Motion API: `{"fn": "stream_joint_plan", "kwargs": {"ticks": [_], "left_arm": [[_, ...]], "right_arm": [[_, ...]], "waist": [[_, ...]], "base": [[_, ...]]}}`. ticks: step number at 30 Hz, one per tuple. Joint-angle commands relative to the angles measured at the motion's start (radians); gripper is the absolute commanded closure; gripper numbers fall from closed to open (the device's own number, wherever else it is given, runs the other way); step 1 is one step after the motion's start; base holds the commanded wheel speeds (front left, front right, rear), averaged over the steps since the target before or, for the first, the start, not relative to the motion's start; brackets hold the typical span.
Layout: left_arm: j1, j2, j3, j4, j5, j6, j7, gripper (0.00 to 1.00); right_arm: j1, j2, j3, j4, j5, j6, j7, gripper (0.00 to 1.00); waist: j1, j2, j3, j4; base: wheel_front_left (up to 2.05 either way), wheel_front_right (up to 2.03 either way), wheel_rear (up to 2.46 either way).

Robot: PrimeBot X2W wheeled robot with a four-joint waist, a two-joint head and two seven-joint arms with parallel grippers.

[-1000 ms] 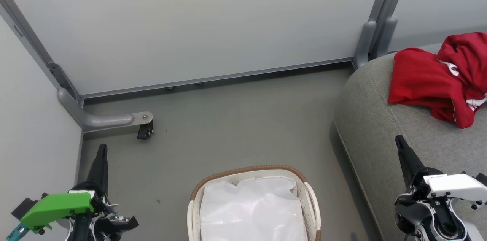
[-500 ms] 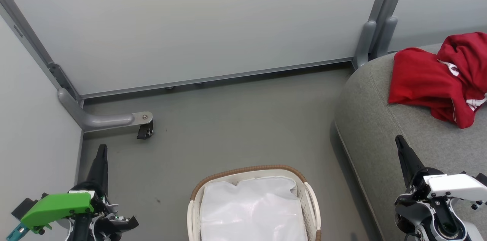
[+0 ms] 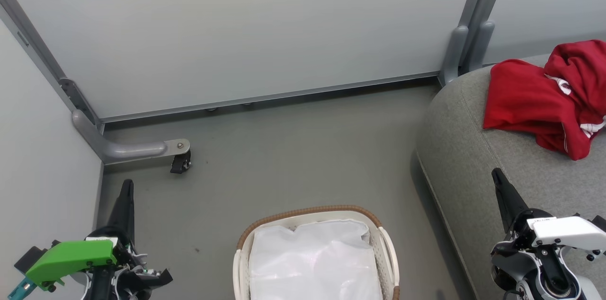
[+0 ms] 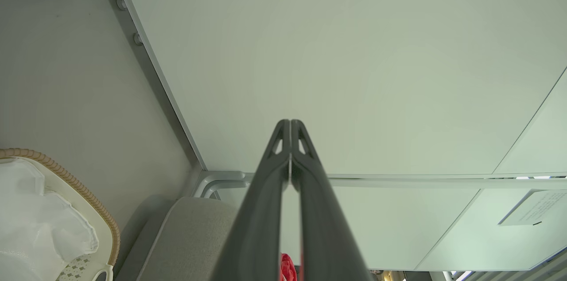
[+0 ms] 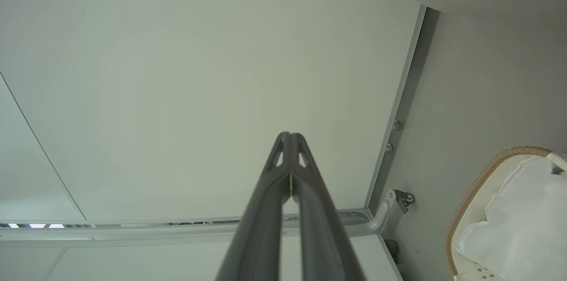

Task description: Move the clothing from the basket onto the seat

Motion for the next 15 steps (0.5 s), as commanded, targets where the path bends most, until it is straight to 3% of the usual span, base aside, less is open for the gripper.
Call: {"fn": "stream_joint_plan", "kwargs": {"ticks": [1, 15], "left_arm": [[-0.011, 0.005, 0.002, -0.002, -0.003, -0.006, 0.003, 1.0], [-0.011, 0.005, 0.002, -0.002, -0.003, -0.006, 0.003, 1.0]], "right_arm": [[0.011, -0.006, -0.002, -0.004, 0.003, 0.0, 0.003, 1.0], [0.011, -0.006, -0.002, -0.004, 0.003, 0.0, 0.003, 1.0]], "waist": [[0.0, 0.0, 0.0, 0.0], [0.0, 0.0, 0.0, 0.0]], "base": [[0.0, 0.0, 0.0], [0.0, 0.0, 0.0]]}}
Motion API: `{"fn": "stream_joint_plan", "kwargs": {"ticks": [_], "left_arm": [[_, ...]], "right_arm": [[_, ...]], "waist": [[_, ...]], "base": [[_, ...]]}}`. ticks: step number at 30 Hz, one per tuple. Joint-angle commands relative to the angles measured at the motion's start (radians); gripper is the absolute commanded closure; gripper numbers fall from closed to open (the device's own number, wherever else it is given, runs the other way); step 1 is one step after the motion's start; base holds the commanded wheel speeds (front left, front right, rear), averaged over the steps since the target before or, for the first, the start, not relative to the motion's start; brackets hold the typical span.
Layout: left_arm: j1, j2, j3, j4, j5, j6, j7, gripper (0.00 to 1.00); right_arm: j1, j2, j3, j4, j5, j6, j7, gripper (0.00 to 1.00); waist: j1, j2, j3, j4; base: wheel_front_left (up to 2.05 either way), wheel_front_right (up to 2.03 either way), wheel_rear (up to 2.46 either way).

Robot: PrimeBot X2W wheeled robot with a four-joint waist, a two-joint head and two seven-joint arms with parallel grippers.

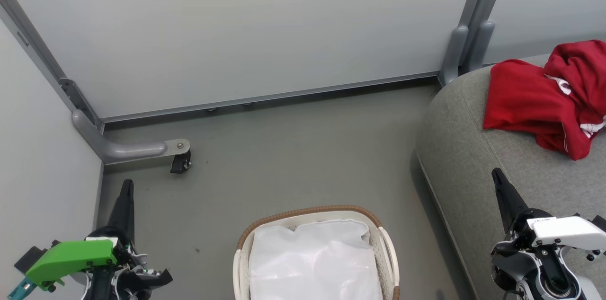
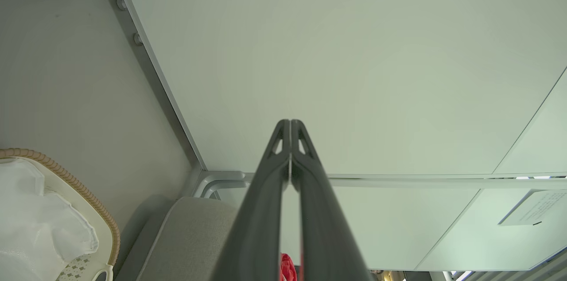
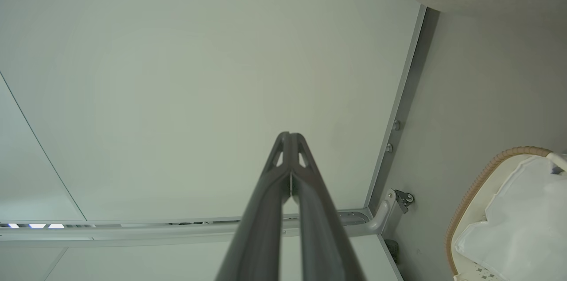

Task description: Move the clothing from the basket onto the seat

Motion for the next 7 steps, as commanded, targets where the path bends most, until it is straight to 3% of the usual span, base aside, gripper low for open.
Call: {"fn": "stream_joint_plan", "kwargs": {"ticks": [1, 7], "left_arm": [[-0.011, 0.005, 0.002, -0.002, -0.003, -0.006, 0.003, 1.0], [-0.011, 0.005, 0.002, -0.002, -0.003, -0.006, 0.003, 1.0]], "right_arm": [[0.011, -0.006, -0.002, -0.004, 0.003, -0.001, 0.003, 1.0], [0.011, -0.006, -0.002, -0.004, 0.003, -0.001, 0.003, 1.0]], "waist": [[0.0, 0.0, 0.0, 0.0], [0.0, 0.0, 0.0, 0.0]], "base": [[0.0, 0.0, 0.0], [0.0, 0.0, 0.0]]}}
